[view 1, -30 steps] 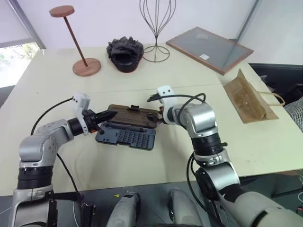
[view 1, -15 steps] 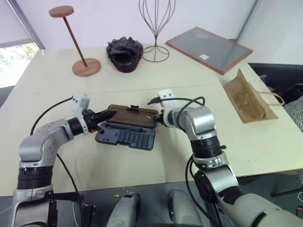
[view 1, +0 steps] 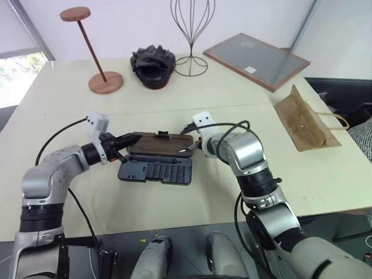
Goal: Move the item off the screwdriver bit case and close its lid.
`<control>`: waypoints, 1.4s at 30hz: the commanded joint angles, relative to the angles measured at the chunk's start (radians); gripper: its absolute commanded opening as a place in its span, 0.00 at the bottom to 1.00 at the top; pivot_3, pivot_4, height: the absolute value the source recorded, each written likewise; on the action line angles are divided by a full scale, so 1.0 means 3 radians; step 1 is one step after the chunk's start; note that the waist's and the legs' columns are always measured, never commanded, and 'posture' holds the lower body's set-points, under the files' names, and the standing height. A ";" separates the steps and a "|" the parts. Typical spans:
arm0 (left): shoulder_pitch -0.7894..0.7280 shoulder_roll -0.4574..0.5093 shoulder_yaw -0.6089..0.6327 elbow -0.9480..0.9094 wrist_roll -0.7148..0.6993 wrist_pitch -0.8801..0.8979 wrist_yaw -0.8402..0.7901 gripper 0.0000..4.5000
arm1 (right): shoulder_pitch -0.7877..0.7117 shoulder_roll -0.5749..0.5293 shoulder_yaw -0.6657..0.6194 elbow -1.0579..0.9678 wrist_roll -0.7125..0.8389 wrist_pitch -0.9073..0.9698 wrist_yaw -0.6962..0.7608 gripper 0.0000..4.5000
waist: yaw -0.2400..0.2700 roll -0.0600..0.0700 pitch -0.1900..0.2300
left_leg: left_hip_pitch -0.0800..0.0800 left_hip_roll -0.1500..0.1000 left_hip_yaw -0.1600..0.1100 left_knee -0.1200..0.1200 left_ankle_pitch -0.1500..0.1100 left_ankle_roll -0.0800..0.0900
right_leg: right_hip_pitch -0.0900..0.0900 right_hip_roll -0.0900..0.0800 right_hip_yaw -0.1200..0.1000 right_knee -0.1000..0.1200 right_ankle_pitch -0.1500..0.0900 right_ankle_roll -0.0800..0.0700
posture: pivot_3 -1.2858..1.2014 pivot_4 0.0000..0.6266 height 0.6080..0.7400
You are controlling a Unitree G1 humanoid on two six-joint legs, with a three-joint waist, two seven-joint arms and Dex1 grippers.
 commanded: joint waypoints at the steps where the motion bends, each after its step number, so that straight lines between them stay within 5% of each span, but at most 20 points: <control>1: -0.0068 0.0031 0.0042 -0.0009 0.0000 -0.0069 0.0014 0.00 | -0.0074 -0.0072 0.0007 -0.0133 0.0020 -0.0225 0.0017 0.01 | 0.0001 0.0000 0.0000 | 0.0000 0.0000 0.0000 0.0000 0.0000 0.0000 | 0.0000 0.0000 0.0000 0.0000 0.0000 0.0000 | 0.52 0.24 1.00; 6: -0.0085 0.0016 0.0025 -0.0003 -0.0001 -0.0076 0.0019 0.00 | -0.0203 -0.0135 -0.0089 -0.0064 0.0003 -0.0326 -0.0019 0.01 | 0.0002 0.0000 0.0000 | 0.0000 0.0000 0.0000 0.0000 0.0000 0.0000 | 0.0002 0.0000 -0.0001 -0.0002 0.0000 0.0000 | 0.52 0.24 1.00; 15: -0.0103 0.0014 0.0004 0.0022 0.0000 -0.0101 0.0021 0.00 | -0.0293 0.0031 -0.0186 0.0025 0.0036 -0.0189 -0.0143 0.97 | 0.0001 0.0000 0.0000 | 0.0000 0.0001 0.0000 -0.0002 0.0000 0.0000 | 0.0000 0.0001 0.0000 -0.0003 0.0000 0.0000 | 0.52 0.24 1.00; 29: -0.0116 0.0021 -0.0012 0.0028 0.0001 -0.0104 0.0036 0.00 | -0.0309 0.0550 -0.0644 0.0071 0.0040 0.0481 -0.0430 0.97 | 0.0001 0.0001 0.0000 | 0.0000 0.0001 0.0000 -0.0003 0.0000 0.0000 | -0.0001 0.0001 0.0000 -0.0002 0.0000 0.0000 | 0.52 0.24 1.00; 32: -0.0118 0.0021 -0.0018 0.0026 0.0003 -0.0104 0.0040 0.00 | -0.0308 0.0579 -0.0634 0.0098 0.0019 0.0525 -0.0501 0.78 | 0.0000 0.0001 0.0001 | 0.0000 0.0001 0.0000 -0.0003 0.0000 0.0000 | -0.0001 0.0001 0.0000 -0.0003 0.0000 0.0000 | 0.52 0.24 1.00; 39: -0.0102 0.0026 -0.0014 0.0007 0.0003 -0.0103 0.0046 0.00 | -0.0289 0.0552 -0.0492 0.0141 -0.0005 0.0524 -0.0575 0.01 | -0.0001 0.0001 0.0001 | 0.0000 0.0001 0.0000 -0.0004 0.0000 0.0000 | -0.0001 0.0001 0.0000 -0.0003 0.0000 0.0000 | 0.52 0.24 1.00; 42: -0.0097 0.0031 -0.0008 0.0007 0.0003 -0.0107 0.0046 0.00 | -0.0281 0.0536 -0.0456 0.0129 0.0007 0.0534 -0.0573 0.01 | 0.0013 0.0001 0.0001 | -0.0001 0.0000 -0.0002 -0.0003 0.0000 0.0000 | 0.0001 0.0000 -0.0002 -0.0004 0.0000 0.0000 | 0.52 0.24 1.00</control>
